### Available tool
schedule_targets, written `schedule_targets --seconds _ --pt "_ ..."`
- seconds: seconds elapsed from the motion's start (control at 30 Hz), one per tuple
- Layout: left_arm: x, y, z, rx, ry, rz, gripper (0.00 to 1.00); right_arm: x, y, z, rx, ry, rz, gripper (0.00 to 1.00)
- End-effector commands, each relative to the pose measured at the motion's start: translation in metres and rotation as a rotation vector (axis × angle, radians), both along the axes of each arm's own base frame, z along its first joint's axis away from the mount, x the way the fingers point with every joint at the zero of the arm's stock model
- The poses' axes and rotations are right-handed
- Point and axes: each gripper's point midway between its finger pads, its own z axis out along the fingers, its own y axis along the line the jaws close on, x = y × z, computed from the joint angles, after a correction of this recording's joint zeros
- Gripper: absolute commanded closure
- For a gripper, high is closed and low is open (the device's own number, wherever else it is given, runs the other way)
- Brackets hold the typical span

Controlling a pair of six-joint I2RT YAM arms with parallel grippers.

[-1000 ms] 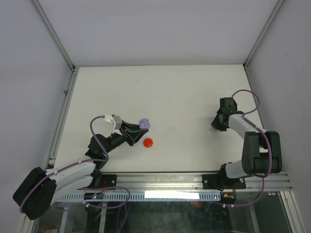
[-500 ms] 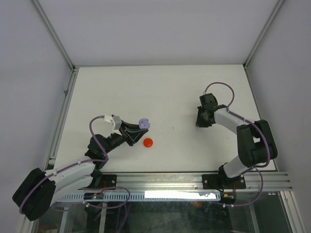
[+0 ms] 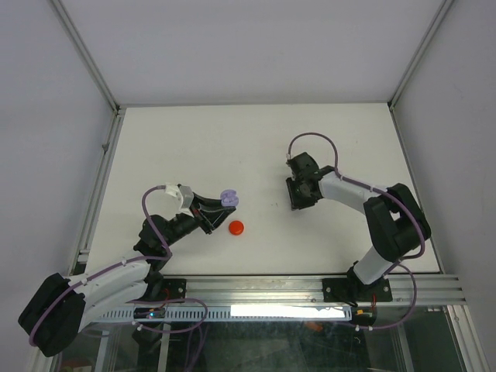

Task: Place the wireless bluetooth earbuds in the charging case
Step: Move the earbud to the center of the board.

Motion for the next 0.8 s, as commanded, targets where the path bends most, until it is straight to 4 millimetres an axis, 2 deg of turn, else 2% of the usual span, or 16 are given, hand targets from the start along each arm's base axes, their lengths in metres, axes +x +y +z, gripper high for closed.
schedule_targets --seconds 0.0,0.1,0.3,0.77 --pt "0.001 0.001 0.014 -0.02 -0.051 0.016 0.92 -0.004 -0.002 0.001 -0.054 0.011 0.049 0.66" --pt "0.001 0.001 0.014 -0.02 -0.05 0.016 0.92 -0.007 -0.003 0.003 -0.073 0.011 0.064 0.63" --pt "0.002 0.001 0.014 -0.02 -0.051 0.016 0.92 -0.004 -0.015 0.0 -0.143 -0.002 0.048 0.61" --pt "0.002 0.002 0.014 -0.018 -0.052 0.021 0.92 0.016 -0.034 -0.005 -0.265 -0.072 -0.03 0.61"
